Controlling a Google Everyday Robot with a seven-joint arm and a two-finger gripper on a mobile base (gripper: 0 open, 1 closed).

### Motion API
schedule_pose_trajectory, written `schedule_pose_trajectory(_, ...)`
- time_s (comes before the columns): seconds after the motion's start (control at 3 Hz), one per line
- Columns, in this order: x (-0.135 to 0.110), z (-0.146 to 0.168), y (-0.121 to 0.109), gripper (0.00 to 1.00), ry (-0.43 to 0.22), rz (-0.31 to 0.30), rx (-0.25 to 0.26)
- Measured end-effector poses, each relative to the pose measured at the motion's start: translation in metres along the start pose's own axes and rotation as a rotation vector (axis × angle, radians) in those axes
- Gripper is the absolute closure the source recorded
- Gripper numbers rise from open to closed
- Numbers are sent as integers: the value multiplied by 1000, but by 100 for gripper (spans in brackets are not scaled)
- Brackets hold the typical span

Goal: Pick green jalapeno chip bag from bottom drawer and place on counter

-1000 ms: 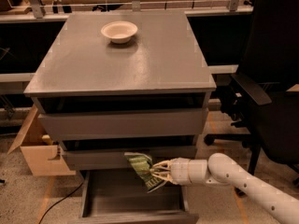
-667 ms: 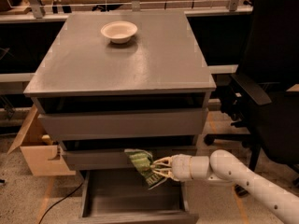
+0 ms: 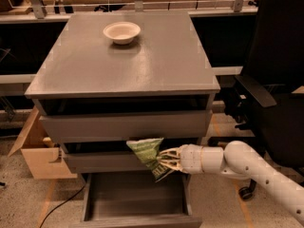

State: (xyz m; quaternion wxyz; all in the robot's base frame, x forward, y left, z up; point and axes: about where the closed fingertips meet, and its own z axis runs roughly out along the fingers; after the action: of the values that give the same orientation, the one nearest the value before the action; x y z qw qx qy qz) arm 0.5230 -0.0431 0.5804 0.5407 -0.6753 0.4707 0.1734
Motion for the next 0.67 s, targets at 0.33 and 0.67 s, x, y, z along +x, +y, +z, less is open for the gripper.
schedule_pose_trajectory(0.33, -35, -17, -23, 100, 6, -130, 18)
schedule_pose_trajectory(0.67, -72, -31, -50, 100, 56, -270, 22)
